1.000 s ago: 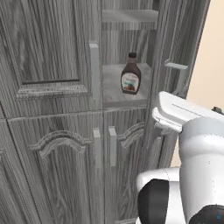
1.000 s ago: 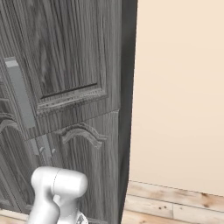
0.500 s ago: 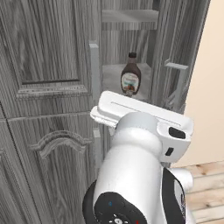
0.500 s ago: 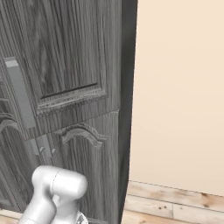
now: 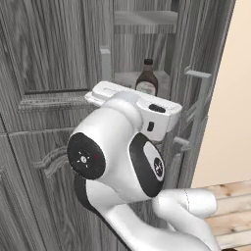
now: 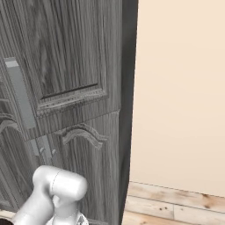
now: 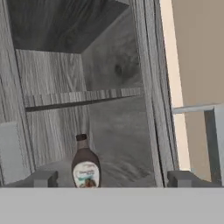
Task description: Move the shaker and syrup bottle from the cabinet to the dining counter.
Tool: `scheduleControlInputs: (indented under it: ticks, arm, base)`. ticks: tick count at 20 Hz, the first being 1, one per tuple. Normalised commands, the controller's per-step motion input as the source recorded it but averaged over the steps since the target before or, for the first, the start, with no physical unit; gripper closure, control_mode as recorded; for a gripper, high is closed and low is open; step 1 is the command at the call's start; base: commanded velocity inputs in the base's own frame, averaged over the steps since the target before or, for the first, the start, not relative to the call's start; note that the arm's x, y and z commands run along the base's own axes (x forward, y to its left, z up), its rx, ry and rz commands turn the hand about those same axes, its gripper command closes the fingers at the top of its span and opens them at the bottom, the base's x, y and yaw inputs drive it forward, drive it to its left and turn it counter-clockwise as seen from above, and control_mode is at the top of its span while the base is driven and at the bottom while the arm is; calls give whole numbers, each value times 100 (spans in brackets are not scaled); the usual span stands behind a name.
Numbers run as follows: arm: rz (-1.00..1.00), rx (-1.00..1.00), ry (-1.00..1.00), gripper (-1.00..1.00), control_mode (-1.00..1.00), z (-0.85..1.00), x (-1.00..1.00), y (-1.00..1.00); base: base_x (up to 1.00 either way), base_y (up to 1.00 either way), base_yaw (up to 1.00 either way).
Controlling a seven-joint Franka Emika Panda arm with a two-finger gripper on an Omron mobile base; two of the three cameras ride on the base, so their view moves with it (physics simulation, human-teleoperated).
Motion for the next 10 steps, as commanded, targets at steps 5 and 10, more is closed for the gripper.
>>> scheduleControlInputs:
  ticks: [5, 10]
  arm:
    - [-15, 0, 4, -100, -100, 0, 84, -4]
    - [-16, 0, 2, -100, -100, 0, 74, -12]
  base:
    - [0, 0, 0]
    - [0, 0, 0]
